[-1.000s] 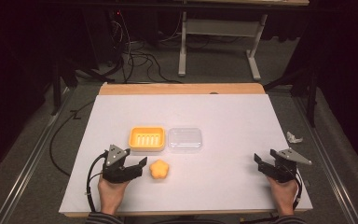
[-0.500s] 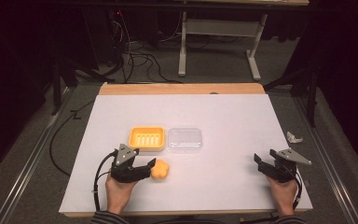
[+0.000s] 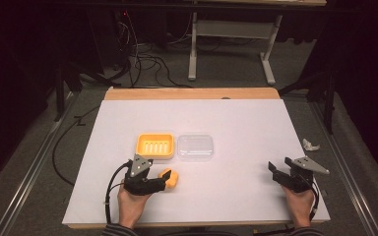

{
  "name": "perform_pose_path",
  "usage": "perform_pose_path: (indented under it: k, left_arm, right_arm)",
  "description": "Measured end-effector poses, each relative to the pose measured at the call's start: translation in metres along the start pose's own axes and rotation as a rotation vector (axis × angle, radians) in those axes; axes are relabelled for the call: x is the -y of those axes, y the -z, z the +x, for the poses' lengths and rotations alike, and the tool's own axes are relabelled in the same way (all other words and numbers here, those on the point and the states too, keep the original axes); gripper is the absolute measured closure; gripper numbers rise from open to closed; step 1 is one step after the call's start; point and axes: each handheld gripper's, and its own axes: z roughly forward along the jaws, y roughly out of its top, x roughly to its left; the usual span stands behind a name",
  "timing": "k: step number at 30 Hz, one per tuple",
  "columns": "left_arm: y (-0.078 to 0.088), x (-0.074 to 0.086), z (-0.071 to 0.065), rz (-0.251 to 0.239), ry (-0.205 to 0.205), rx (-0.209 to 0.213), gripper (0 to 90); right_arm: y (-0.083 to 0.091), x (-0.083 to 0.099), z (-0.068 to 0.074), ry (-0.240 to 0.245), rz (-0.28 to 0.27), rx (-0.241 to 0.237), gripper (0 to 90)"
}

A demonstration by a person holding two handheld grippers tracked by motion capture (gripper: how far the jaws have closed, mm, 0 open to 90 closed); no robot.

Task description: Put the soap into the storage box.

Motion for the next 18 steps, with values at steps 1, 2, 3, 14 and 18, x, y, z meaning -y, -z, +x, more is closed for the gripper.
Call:
perform_pose_path:
  k: [1, 2, 3, 14, 18]
  left_arm:
    - [-0.001, 0.000, -0.001, 0.005, -0.003, -0.001, 23.7]
    - [-0.002, 0.001, -0.002, 0.006, -0.005, -0.002, 23.5]
    - [-0.003, 0.002, -0.003, 0.013, -0.011, -0.006, 23.2]
    - [-0.015, 0.010, -0.008, 0.069, -0.013, 0.010, 18.2]
    - [-0.018, 0.011, -0.010, 0.074, -0.025, 0.000, 17.4]
  right_arm:
    - [0.001, 0.000, 0.000, -0.004, -0.008, 0.002, 30.2]
    - [0.001, 0.000, -0.001, -0.002, -0.010, 0.002, 30.2]
    - [0.001, 0.000, -0.001, -0.002, -0.009, 0.001, 30.2]
    - [0.000, 0.000, 0.000, 0.009, -0.004, 0.003, 30.1]
    - [0.000, 0.000, 0.001, 0.008, -0.002, 0.003, 30.1]
